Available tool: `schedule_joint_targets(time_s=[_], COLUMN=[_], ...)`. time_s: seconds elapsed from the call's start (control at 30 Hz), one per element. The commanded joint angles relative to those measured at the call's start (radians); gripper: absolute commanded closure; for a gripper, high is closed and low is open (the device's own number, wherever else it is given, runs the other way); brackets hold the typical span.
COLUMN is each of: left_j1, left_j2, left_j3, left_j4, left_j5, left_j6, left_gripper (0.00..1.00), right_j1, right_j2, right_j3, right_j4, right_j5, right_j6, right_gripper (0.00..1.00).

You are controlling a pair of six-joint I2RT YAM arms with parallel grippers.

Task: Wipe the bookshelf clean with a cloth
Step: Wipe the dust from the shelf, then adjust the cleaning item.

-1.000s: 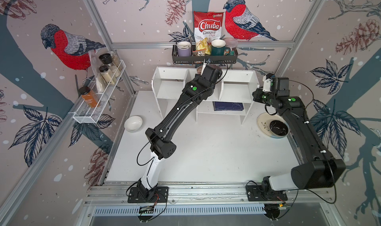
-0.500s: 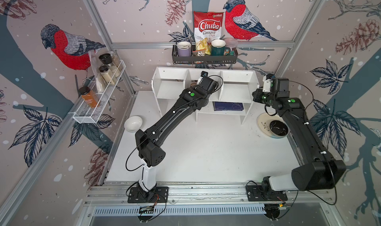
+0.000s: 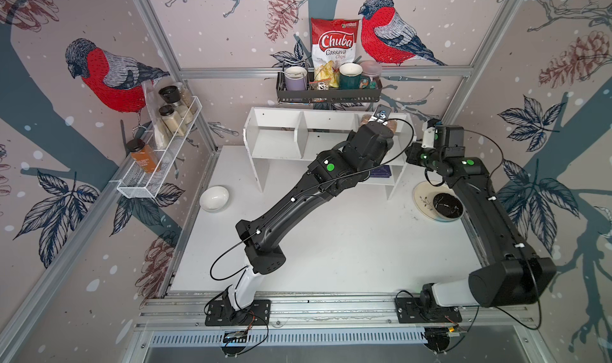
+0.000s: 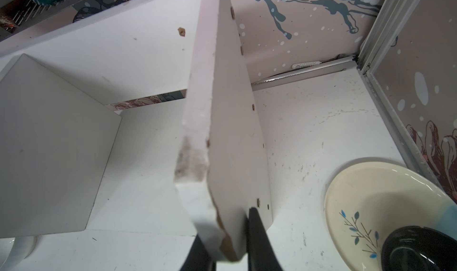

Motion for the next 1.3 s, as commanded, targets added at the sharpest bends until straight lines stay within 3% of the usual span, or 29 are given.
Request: schedule_joint_targets(time_s=[0.0, 0.1, 0.2, 0.3, 0.33, 0.53, 0.63, 0.77, 0.87, 0.97, 1.13, 1.17, 1.2, 1.27], left_j1=[0.009, 0.014, 0.04, 0.079, 0.101, 0.215, 0.248, 0.252, 0.256, 0.269, 0.309, 0.316, 0.32, 0.32], left_j2=[-0.007, -0.056, -0.142, -0.215, -0.25, -0.452, -0.502, -0.551, -0.579, -0.602, -0.635, -0.64, -0.645, -0.659], left_j3=[-0.015, -0.091, -0.219, -0.339, -0.386, -0.742, -0.822, -0.877, -0.913, -0.938, -0.956, -0.963, -0.969, -0.961], left_j4=[0.029, 0.088, 0.173, 0.22, 0.245, 0.559, 0.66, 0.717, 0.739, 0.73, 0.649, 0.648, 0.642, 0.6], left_j5=[0.05, 0.145, 0.253, 0.306, 0.34, 0.658, 0.797, 0.896, 0.931, 0.901, 0.721, 0.704, 0.685, 0.616], left_j6=[-0.019, -0.03, -0.07, -0.126, -0.152, -0.301, -0.339, -0.333, -0.333, -0.327, -0.302, -0.3, -0.29, -0.242], left_gripper=[1.0, 1.0, 1.0, 1.0, 1.0, 1.0, 1.0, 1.0, 1.0, 1.0, 1.0, 0.94, 0.78, 0.62], right_j1=[0.008, 0.003, -0.002, 0.002, 0.011, 0.145, 0.238, 0.315, 0.328, 0.333, 0.316, 0.31, 0.304, 0.295], right_j2=[-0.015, -0.047, -0.092, -0.122, -0.135, -0.212, -0.203, -0.153, -0.117, -0.108, -0.114, -0.115, -0.116, -0.114], right_j3=[0.025, 0.053, 0.073, 0.109, 0.116, 0.058, 0.03, 0.061, 0.079, 0.079, 0.074, 0.073, 0.073, 0.082], right_j4=[-0.049, -0.078, -0.081, -0.097, -0.094, 0.083, 0.198, 0.26, 0.304, 0.337, 0.334, 0.332, 0.329, 0.298], right_j5=[-0.106, -0.044, -0.007, -0.009, -0.026, -0.288, -0.391, -0.414, -0.442, -0.457, -0.4, -0.391, -0.378, -0.342], right_j6=[0.123, 0.111, 0.115, 0.117, 0.119, 0.157, 0.207, 0.244, 0.289, 0.314, 0.334, 0.341, 0.346, 0.336], right_gripper=[0.83, 0.55, 0.43, 0.2, 0.16, 0.11, 0.07, 0.02, 0.1, 0.4, 0.91, 1.0, 1.0, 1.0])
